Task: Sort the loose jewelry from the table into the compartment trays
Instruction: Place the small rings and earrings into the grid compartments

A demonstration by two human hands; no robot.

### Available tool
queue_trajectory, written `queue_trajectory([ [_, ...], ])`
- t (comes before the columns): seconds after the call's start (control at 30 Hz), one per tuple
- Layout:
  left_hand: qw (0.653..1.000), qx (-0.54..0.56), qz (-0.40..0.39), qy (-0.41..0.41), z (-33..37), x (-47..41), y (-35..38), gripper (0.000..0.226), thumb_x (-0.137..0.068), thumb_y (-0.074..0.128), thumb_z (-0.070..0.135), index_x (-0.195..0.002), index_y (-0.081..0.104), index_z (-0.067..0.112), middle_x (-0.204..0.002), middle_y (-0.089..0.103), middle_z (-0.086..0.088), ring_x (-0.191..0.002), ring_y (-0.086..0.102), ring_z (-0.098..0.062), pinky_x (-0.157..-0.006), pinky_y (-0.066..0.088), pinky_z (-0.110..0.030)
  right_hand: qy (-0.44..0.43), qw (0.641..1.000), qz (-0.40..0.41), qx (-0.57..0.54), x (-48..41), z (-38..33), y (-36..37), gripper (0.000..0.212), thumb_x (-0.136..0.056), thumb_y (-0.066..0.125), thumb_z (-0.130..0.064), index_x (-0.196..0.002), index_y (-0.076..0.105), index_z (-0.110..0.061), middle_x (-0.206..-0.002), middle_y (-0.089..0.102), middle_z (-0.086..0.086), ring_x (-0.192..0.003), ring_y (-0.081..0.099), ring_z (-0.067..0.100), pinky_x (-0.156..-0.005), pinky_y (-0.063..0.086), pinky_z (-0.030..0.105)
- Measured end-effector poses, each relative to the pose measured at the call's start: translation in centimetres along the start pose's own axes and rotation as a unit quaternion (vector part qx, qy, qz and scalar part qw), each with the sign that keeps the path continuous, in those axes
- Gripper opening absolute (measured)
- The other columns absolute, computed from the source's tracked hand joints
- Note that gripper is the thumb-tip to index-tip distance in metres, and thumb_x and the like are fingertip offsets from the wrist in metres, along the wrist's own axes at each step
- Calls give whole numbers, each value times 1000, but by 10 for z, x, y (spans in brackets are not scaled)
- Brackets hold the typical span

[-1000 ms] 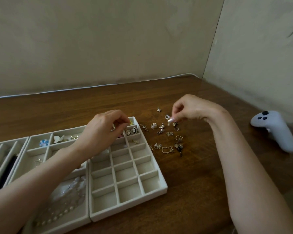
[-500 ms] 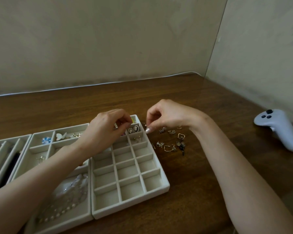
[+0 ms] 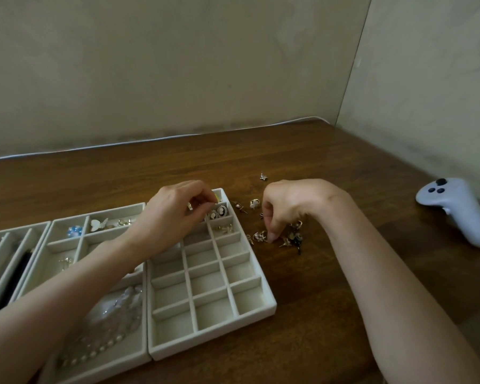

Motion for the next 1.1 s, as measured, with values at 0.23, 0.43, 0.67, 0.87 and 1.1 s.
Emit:
queue_trajectory([
  [0.23, 999, 34, -5, -23, 2, -1, 2, 8, -84, 65, 8, -91, 67, 12, -81, 65, 8, -77, 61, -6, -67, 48, -18, -49, 997, 3, -57, -2, 0, -2, 9, -79, 74, -22, -85, 69, -18, -90, 64, -8, -91, 59, 10, -72, 46, 24],
  [0.43, 982, 157, -51, -95, 9, 2, 13, 10, -83, 67, 19, -91, 61, 22, -86, 66, 6, -79, 63, -8, -68, 54, -24, -141, 947, 126, -260, 12, -4, -34, 11, -78, 74, -9, -80, 64, -11, -78, 71, 1, -72, 70, 11, -64, 56, 25],
  [0.67, 967, 217, -56, -123, 16, 2, 15, 29, -73, 64, 38, -88, 60, 14, -77, 64, 2, -65, 58, -5, -59, 48, -20, -222, 903, 127, -346, 16, -31, -34, 11, -80, 68, 4, -79, 62, -6, -73, 71, 7, -70, 71, 21, -66, 59, 31],
  [0.87, 935, 301, -62, -175, 7, 4, 21, 8, -84, 63, 13, -86, 59, 7, -80, 71, -2, -73, 67, -10, -66, 53, -21, -143, 941, 119, -284, 15, -9, -34, 10, -81, 70, -5, -88, 67, -11, -81, 72, 4, -74, 70, 16, -63, 56, 24],
  [1.1, 886, 390, -35, -246, -2, 6, 20, 12, -88, 56, 10, -90, 59, -2, -90, 72, -14, -71, 66, -12, -66, 55, -21, 132, 980, 46, -141, 6, 60, -15, 21, -75, 78, -15, -92, 69, -5, -92, 72, 8, -85, 70, 18, -83, 57, 35],
])
Point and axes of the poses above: each hand's wrist, its own x-axis away from the middle knuckle, its own y-axis out of the palm, z = x × y, the point moved 8 cm from there along -x, towards the middle knuckle
